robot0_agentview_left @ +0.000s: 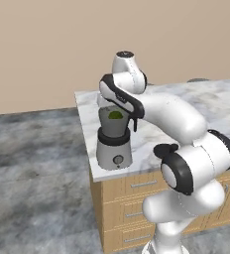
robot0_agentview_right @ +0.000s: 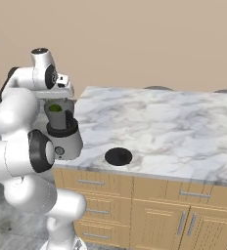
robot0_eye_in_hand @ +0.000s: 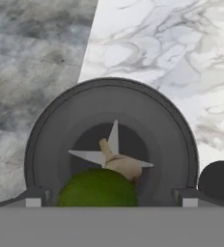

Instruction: Grab the garlic and lime from the fridge, place them in the blender, close the lid, and turn on the blender to create a marinade.

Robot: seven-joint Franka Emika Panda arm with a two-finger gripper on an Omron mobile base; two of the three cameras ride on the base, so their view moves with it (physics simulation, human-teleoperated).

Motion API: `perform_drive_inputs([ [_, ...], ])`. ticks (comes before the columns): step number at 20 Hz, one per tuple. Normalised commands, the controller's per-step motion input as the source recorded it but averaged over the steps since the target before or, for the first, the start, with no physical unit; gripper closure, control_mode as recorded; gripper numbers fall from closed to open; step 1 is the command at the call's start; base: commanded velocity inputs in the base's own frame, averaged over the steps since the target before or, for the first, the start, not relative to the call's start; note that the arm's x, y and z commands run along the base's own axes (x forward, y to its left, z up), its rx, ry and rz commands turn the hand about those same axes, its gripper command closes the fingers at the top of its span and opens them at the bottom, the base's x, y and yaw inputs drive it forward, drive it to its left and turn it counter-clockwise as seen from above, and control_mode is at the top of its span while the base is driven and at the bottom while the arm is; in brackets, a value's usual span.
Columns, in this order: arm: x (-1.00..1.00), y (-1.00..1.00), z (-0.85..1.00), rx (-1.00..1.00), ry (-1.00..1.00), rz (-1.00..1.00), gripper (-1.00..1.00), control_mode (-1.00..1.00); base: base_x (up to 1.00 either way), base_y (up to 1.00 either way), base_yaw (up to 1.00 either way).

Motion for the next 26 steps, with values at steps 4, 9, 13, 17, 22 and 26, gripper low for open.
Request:
perform_drive_inputs([
  [4,-0.30,-0.25,0.42,0.00,-0.09,0.00,-1.00,-1.00,0.00,0.00,0.00],
  [9,-0.67,-0.86,0.14,0.05,-0.01,0.00,-1.00,-1.00,0.00,0.00,0.00],
  [13,-0.52,-1.00,0.00,0.10,0.00,0.00,-1.00,-1.00,0.00,0.00,0.00],
  [17,-0.26,-1.00,0.00,0.11,0.04,0.00,-1.00,-1.00,0.00,0.00,0.00],
  [22,0.00,-1.00,-0.33,0.08,0.21,0.00,-1.00,-1.00,0.00,0.00,0.00],
  [26,0.32,-0.93,-0.38,0.05,0.17,0.15,-1.00,-1.00,0.00,0.00,0.00],
])
